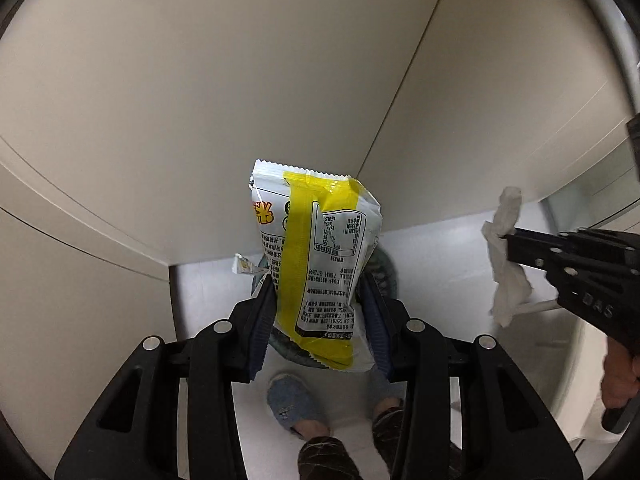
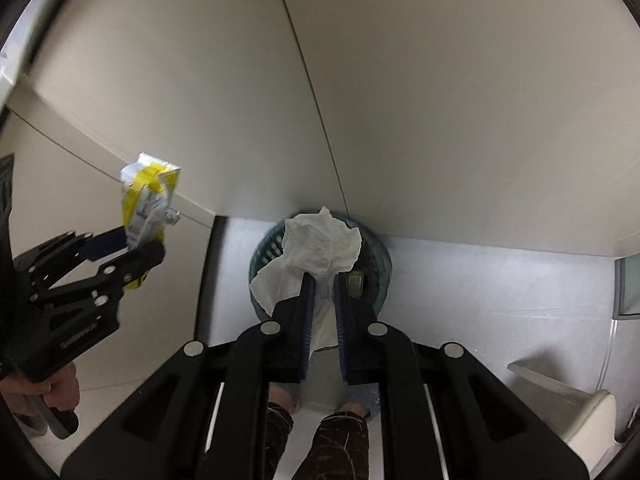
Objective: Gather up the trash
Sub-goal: 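Lower both tools over the green wastebasket and open the left tool to drop the bag, then open the right tool to drop the white tissue into the wastebasket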
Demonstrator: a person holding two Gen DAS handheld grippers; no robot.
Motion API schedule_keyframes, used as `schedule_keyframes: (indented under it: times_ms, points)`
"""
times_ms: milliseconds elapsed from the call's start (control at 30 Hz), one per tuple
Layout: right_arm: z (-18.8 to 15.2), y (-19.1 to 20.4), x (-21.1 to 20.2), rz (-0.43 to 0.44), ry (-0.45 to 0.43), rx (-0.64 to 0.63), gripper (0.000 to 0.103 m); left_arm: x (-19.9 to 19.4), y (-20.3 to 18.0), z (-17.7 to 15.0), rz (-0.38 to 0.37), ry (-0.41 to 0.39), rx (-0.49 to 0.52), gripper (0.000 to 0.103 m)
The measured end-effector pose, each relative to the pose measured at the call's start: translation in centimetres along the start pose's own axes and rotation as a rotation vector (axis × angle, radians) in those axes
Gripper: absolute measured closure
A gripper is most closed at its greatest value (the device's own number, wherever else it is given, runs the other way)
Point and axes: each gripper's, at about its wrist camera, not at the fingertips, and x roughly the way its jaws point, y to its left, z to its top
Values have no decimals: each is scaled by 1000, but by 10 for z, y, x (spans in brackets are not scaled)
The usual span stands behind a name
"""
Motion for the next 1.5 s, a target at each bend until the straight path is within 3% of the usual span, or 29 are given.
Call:
schedule_keyframes:
  times_ms: [333,700,967,1200,1500]
  points:
    - [-12,-20,108,22,26,-13,93,143,-5,-24,-22,106,-27,62]
    - [-33,-40,173,12,83,20,93,231,-5,-48,-21,165,-19,61]
    - [-42,-46,195,3,129,7,93,240,-5,-62,-38,188,-47,46]
    - [-38,-39,192,5,136,-23,93,223,3,-68,-28,159,-81,20]
    - [-30,-18,200,34,110,-40,93,201,33,-75,-11,127,-108,7]
